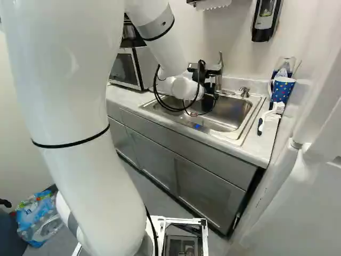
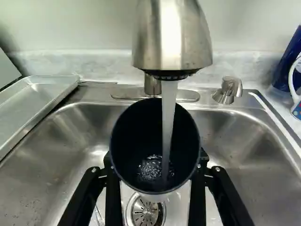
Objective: Rinse the cup and place it in the tray
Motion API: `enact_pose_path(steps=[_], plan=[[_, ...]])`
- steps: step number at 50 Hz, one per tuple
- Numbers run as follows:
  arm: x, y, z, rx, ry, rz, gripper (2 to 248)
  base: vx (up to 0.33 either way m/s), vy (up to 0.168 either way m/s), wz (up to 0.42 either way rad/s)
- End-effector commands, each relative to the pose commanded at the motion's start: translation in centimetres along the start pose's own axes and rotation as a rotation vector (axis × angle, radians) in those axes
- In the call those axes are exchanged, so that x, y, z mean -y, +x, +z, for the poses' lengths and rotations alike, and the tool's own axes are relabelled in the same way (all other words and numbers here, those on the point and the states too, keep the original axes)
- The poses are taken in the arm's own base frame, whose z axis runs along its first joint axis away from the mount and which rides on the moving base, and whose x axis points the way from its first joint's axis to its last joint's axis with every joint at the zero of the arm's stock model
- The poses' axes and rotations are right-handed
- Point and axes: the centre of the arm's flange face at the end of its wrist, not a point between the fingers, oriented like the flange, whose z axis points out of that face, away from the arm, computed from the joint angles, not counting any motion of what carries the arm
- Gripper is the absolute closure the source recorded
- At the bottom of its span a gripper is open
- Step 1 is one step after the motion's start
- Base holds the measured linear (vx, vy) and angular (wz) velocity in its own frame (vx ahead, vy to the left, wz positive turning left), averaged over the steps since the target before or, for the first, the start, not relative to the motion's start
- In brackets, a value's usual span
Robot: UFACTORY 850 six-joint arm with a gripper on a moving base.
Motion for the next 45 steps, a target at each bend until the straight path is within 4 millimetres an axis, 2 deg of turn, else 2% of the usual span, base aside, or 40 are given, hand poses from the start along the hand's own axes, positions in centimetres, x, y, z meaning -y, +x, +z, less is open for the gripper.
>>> enact_pose_path(steps=[45], plan=[[0.0, 0.0, 0.0, 0.0, 0.0, 0.0, 125, 0.0, 0.0, 0.0]])
